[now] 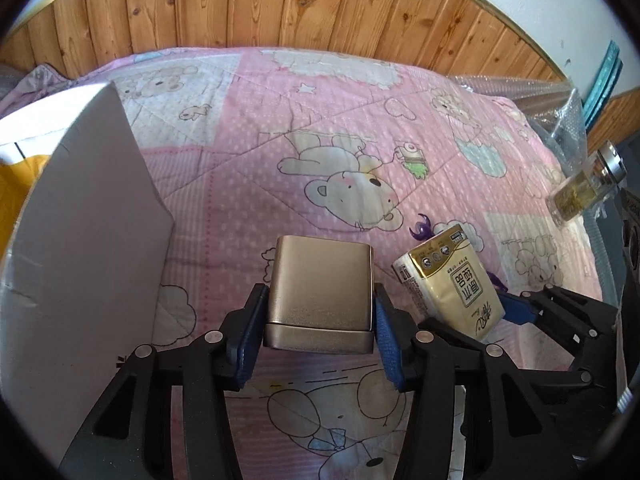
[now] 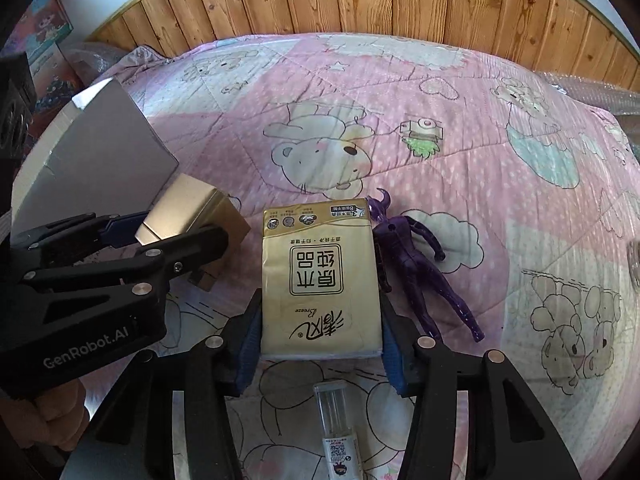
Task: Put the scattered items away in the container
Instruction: 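Grasp the gold metal box with the left tool while the right tool grasps the tissue pack, then lift the gold box and tissue pack and carry them over the white box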
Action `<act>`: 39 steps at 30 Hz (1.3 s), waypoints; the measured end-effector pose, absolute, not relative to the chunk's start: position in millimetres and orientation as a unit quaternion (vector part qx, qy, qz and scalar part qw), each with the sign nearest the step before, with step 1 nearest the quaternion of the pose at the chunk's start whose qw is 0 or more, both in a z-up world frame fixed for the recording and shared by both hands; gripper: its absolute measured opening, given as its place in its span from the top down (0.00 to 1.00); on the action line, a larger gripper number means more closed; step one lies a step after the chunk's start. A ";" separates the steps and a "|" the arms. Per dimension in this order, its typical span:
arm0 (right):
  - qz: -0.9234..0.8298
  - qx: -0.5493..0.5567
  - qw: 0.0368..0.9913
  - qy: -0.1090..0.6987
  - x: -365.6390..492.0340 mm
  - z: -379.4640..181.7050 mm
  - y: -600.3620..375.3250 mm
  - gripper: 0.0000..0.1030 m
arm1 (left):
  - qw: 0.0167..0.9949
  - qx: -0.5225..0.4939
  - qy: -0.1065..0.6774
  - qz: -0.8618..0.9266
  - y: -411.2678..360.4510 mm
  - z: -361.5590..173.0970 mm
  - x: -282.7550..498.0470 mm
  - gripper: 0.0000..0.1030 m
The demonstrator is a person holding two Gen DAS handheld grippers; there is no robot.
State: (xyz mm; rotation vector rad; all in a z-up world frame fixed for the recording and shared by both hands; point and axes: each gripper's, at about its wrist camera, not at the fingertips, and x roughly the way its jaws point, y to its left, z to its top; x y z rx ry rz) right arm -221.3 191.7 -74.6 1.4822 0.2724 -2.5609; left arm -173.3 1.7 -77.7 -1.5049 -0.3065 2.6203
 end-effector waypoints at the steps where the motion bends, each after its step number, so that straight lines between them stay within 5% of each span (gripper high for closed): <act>1: -0.861 0.494 0.088 0.087 -219.7 -70.0 191.0 0.49 | 0.051 -0.490 -0.103 0.864 -0.3 -73.0 -172.4 0.50; 39: -0.890 0.415 0.180 0.053 -147.1 13.1 113.3 0.49 | 0.029 -0.383 -0.156 0.910 -70.3 50.3 -82.0 0.50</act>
